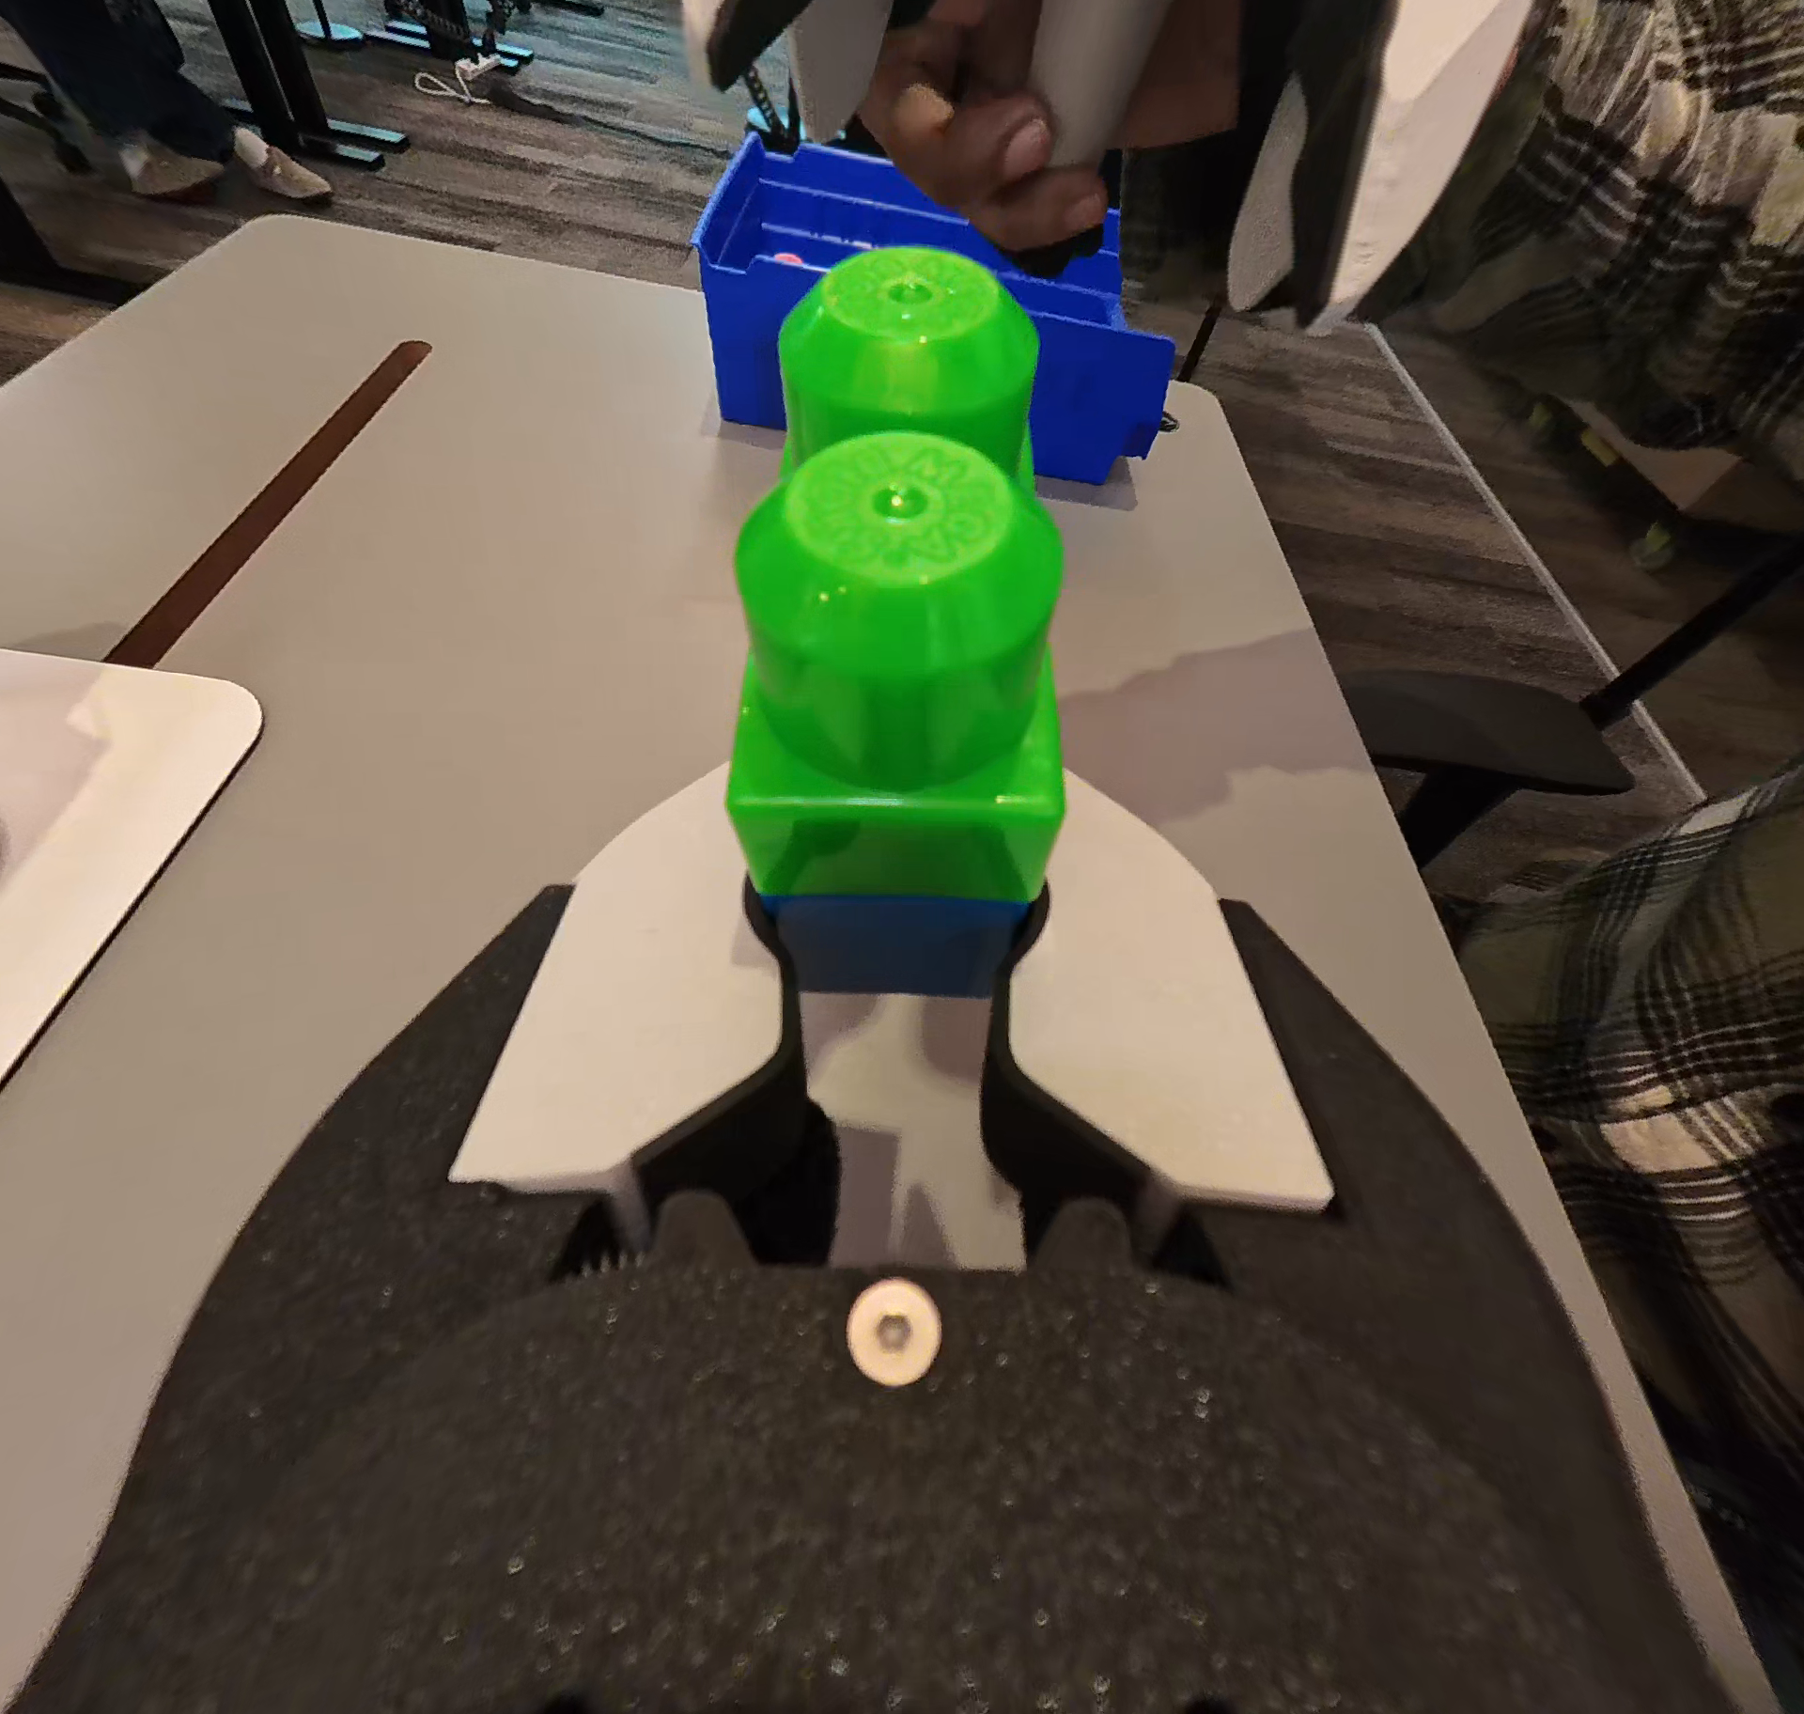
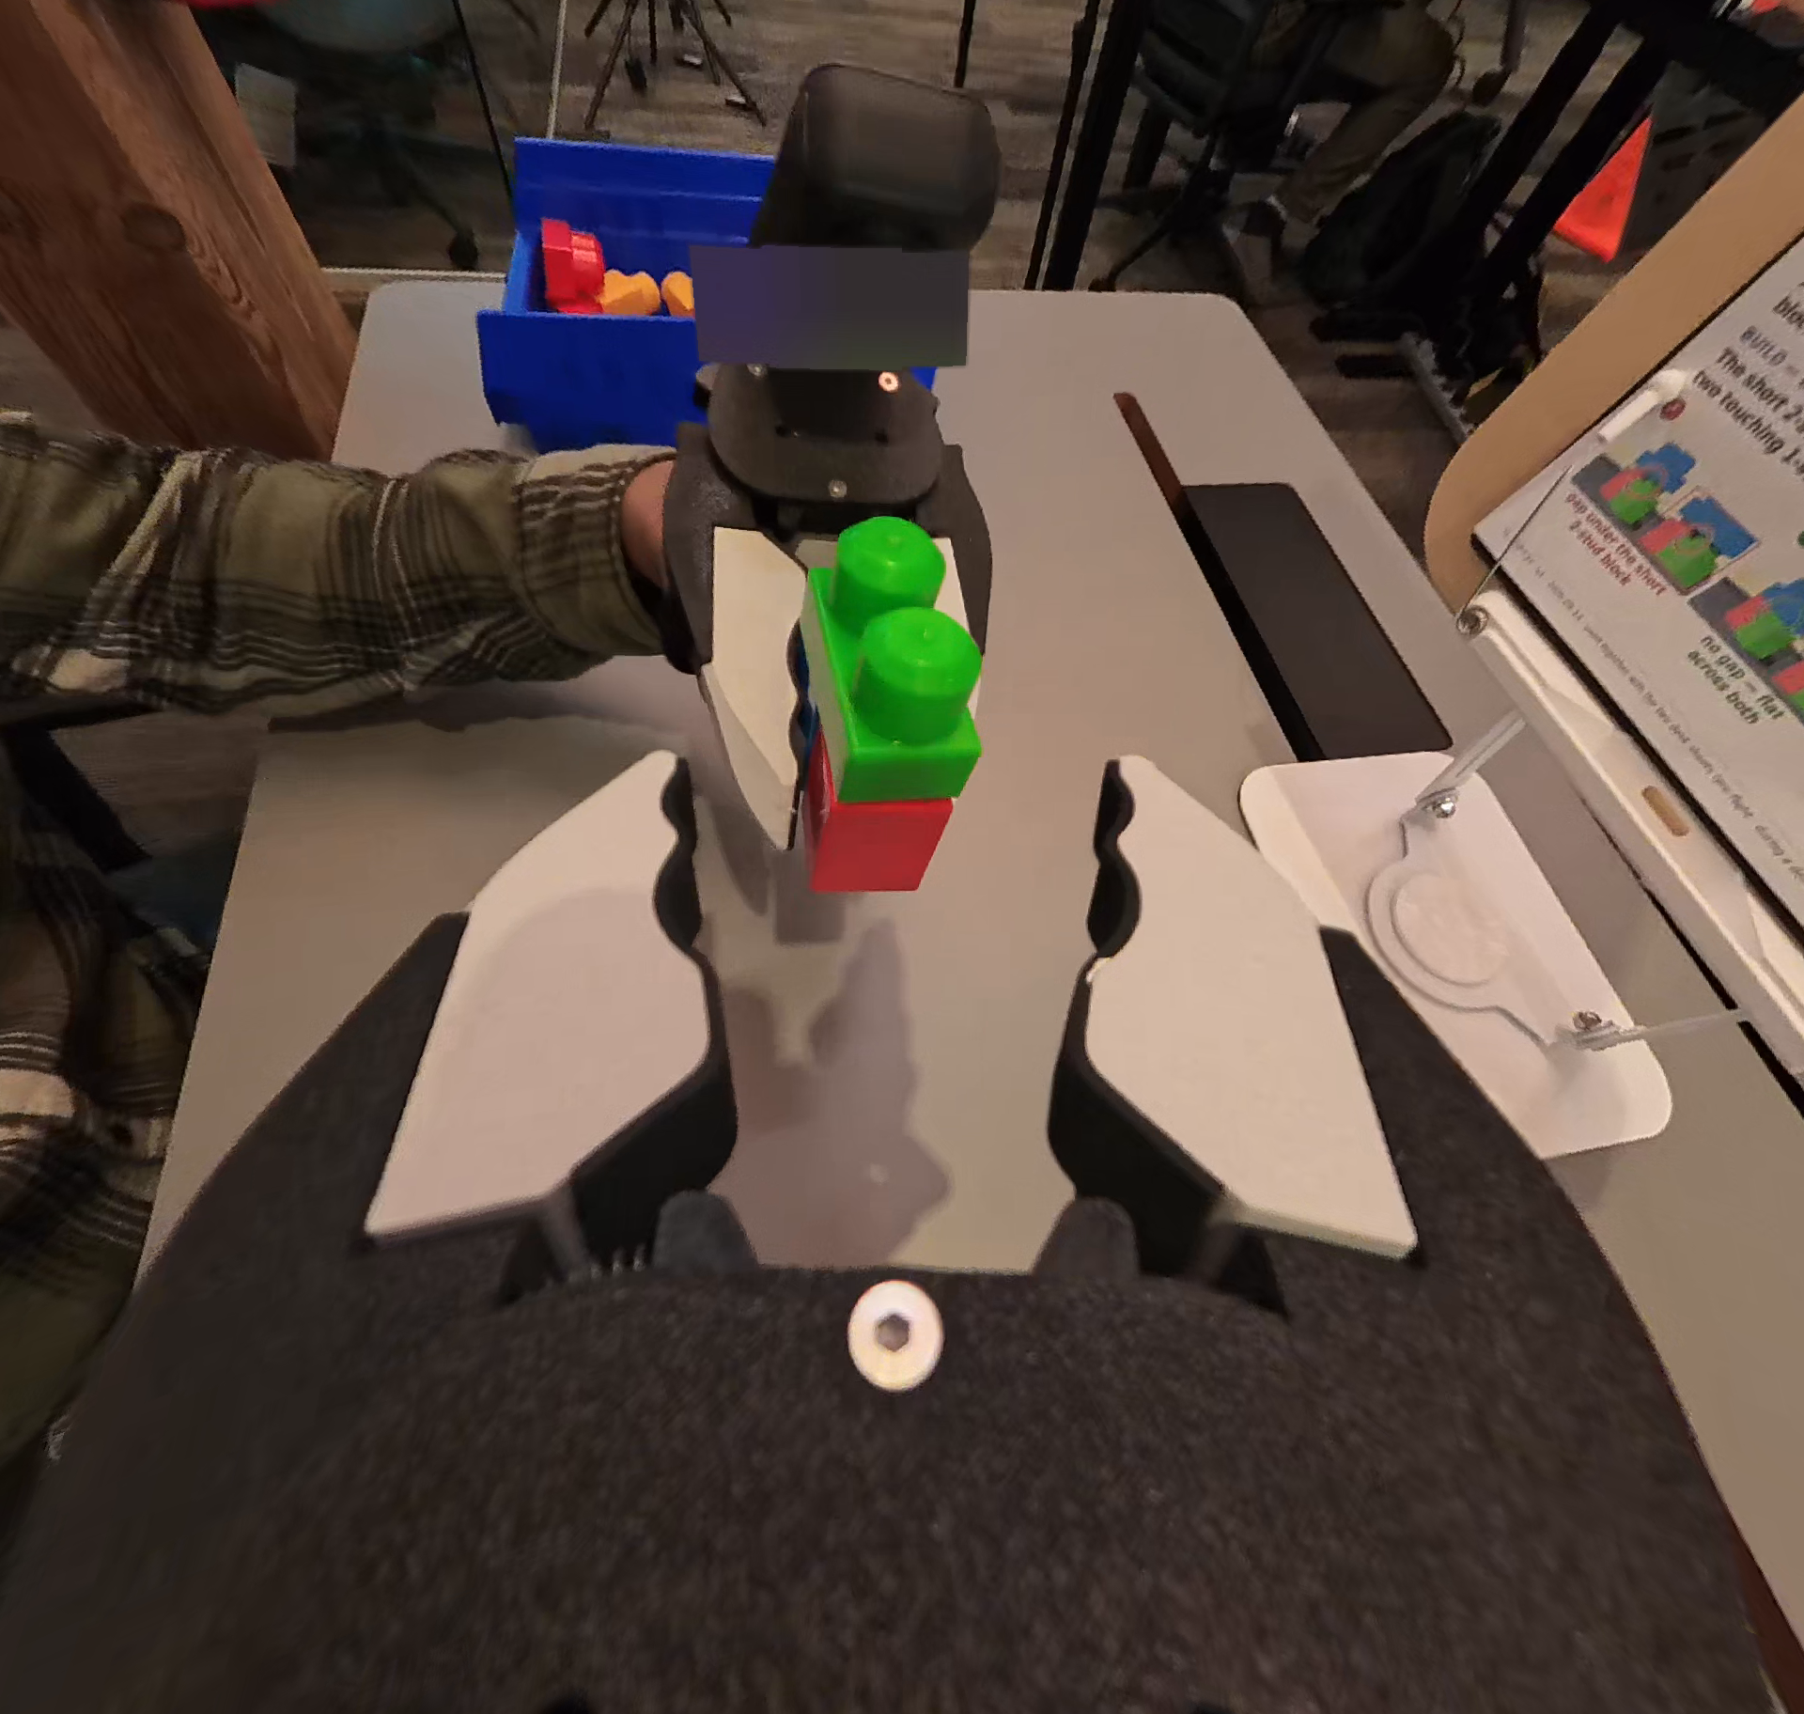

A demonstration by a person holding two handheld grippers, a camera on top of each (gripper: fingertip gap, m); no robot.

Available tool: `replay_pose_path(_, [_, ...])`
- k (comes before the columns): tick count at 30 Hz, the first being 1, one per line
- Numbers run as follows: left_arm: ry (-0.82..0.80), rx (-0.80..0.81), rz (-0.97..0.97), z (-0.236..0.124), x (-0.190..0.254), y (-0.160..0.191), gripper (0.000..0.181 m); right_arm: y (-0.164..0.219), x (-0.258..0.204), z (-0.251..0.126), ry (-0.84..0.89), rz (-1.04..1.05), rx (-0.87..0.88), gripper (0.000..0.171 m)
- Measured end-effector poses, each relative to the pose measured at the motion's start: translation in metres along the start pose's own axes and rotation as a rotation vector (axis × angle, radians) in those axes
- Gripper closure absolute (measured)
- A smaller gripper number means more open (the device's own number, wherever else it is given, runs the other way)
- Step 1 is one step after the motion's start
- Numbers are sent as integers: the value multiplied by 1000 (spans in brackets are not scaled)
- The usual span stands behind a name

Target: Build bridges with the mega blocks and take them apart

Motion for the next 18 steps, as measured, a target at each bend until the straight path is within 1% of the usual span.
replay_pose_path(3, [0, 12, 2, -3, 0, -1, 141, 3, -1, 1, 15, 14, -17, 85])
replay_pose_path(6, [-7, 28, 24, -5, 1, -4, 141, 6, -1, 2, 16, 99, -8, 83])
replay_pose_path(11, [-7, 27, 36, -6, 2, -4, 141, 1, 4, 0, 19, 247, 65, 84])
replay_pose_path(14, [0, 26, 31, -6, 2, -3, 141, -1, 7, -3, 13, 241, 77, 87])
replay_pose_path(18, [6, 21, 26, -6, 1, -1, 141, 0, 6, -5, 2, 182, 12, 89])
Point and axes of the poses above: each gripper's, where its closed fingertips meet, z out along the fingers, y out of its underside, x = y × z across the jaws, the point moved 2 cm from there along -z, back along the fingers, and after that the axes turned 7 degrees about -z, right-handed, at the moved point
